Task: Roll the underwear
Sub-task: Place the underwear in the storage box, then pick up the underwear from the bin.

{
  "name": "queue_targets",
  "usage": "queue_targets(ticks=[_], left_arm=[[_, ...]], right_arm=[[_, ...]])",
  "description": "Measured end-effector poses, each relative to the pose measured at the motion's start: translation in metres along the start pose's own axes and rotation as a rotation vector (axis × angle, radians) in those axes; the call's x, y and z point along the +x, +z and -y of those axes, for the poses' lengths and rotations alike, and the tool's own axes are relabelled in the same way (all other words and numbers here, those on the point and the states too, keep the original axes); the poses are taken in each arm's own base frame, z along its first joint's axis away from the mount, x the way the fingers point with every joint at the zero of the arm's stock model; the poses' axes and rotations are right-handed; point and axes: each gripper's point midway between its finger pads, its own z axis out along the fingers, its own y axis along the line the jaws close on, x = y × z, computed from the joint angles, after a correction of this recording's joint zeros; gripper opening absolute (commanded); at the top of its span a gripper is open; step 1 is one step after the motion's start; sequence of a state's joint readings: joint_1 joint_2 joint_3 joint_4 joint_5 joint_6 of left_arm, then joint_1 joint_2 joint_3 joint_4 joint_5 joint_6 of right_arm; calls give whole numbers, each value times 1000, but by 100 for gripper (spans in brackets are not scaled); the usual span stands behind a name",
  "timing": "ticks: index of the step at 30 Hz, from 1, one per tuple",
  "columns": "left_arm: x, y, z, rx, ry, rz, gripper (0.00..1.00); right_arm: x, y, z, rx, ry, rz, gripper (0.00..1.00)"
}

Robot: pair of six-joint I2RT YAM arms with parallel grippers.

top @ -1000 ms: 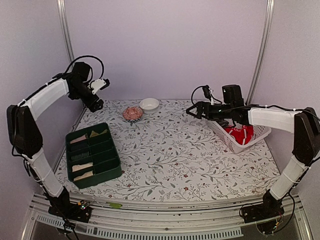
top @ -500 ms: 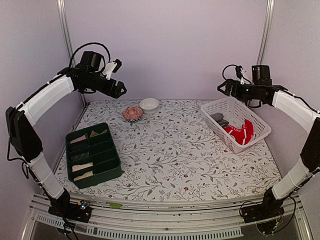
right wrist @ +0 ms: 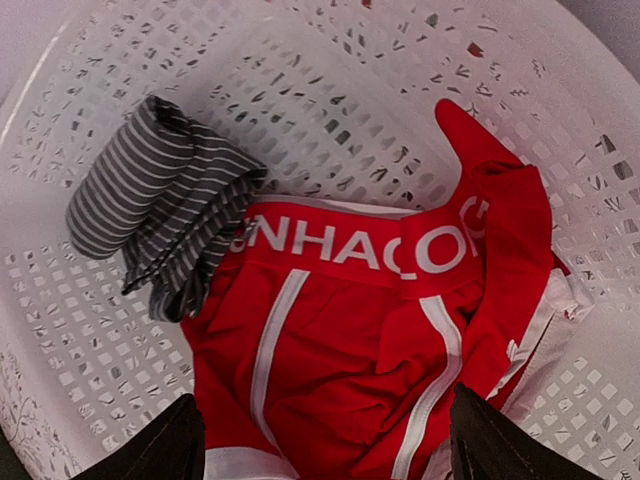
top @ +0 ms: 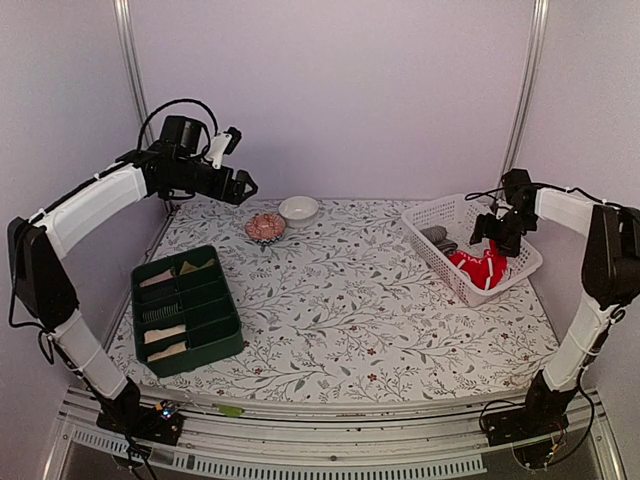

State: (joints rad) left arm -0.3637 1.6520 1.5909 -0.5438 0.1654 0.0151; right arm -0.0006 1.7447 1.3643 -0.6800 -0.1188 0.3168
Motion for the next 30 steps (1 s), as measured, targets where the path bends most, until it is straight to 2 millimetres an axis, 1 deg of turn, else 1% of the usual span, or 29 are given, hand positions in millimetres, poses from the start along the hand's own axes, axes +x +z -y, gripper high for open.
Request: queue_targets(ticks=[2, 6, 9, 11, 13, 14, 15, 16, 18, 20, 23, 24, 26, 28, 30], left_arm=[[7, 1, 0, -1, 2, -13, 96], [11, 2, -6, -34, 11, -24, 96], [11, 4, -10, -56, 18, -26, 96], [12, 8, -13, -67, 20, -33, 96], [16, 13, -13, -66, 19, -46, 96], [18, 15, -13, -62, 16, -50, 96], [20, 18, -11, -49, 13, -46, 96], [21, 18, -8, -35, 12, -39, 96], [31, 19, -2, 0, 6, -37, 96], [40, 17, 1, 18, 0, -46, 96], [45, 7, 0, 38, -19, -29, 96], [44, 3, -1, 42, -28, -17, 96], [38, -9, -6, 51, -48, 16, 96], [29, -16, -9, 59, -58, 52, 96], [25, -20, -8, 75, -65, 65, 96]], right_arm=[[8, 14, 12, 55, 6, -37, 81], [19, 38, 35, 153, 12, -89, 72], [23, 57, 48, 210, 10, -120, 63], [20, 70, 53, 240, 6, -131, 56], [15, 80, 56, 262, -2, -135, 40], [11, 85, 58, 277, -4, -134, 30], [8, 87, 59, 287, -3, -129, 14], [5, 88, 60, 291, -11, -124, 0], [0, 86, 59, 297, -5, -111, 0], [-11, 81, 55, 288, 2, -89, 0], [-26, 67, 46, 265, 11, -41, 0], [-30, 60, 42, 251, 13, -27, 0], [-40, 37, 32, 211, 13, 17, 0], [-56, 7, 15, 149, 7, 81, 0], [-66, -21, -1, 81, -2, 137, 0]])
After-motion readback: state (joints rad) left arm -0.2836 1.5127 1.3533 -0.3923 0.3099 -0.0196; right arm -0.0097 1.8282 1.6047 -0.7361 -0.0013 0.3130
